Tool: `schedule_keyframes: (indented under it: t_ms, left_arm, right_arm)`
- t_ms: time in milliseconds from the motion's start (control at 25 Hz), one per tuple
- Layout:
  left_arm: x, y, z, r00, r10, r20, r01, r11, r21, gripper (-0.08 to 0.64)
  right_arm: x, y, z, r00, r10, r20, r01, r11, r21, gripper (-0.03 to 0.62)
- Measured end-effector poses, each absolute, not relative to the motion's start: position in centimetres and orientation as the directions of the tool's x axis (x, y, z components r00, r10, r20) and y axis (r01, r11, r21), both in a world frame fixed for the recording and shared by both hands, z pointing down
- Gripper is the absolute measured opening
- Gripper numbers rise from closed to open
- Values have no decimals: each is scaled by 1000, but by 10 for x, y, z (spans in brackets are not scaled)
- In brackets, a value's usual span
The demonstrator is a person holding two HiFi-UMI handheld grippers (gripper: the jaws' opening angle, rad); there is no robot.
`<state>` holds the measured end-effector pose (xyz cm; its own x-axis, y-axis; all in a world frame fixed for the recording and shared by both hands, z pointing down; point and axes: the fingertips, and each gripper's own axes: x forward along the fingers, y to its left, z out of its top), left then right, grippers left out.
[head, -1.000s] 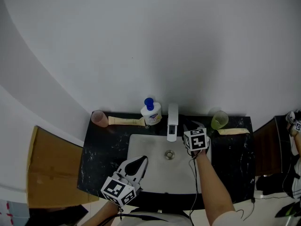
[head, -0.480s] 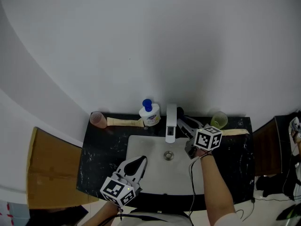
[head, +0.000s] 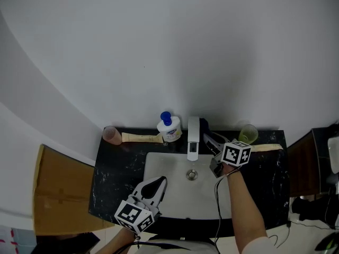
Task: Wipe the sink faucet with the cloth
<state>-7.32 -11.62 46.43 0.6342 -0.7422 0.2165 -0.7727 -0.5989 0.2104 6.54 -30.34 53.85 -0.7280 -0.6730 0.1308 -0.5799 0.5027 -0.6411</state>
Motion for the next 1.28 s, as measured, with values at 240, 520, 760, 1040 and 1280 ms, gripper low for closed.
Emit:
schedule_keyframes:
  t_ms: [240,520,760,1040,1280]
  left_arm:
    - [-79,-117,464,619,-752,227,-785,-586,203,2]
    - [-72,-120,457,623,-752,216,-782,-590,203,2]
    - [-69,-118,456,626,-750,216,-780,-591,206,2]
    - [-72,-115,456,617,-753,229,-787,-582,204,2]
    - [-72,-112,459,628,-749,213,-778,-593,206,2]
  right_arm:
    - [63,-311,580,-703,-637,318,-650,392,-651,103]
    - [62,-306,490,-767,-641,26,-447,506,-738,103]
    - [63,-306,463,-764,-644,-40,-420,542,-728,103]
    - [63,-304,570,-678,-618,397,-693,359,-624,103]
    - [61,-303,571,-641,-600,479,-764,434,-478,103]
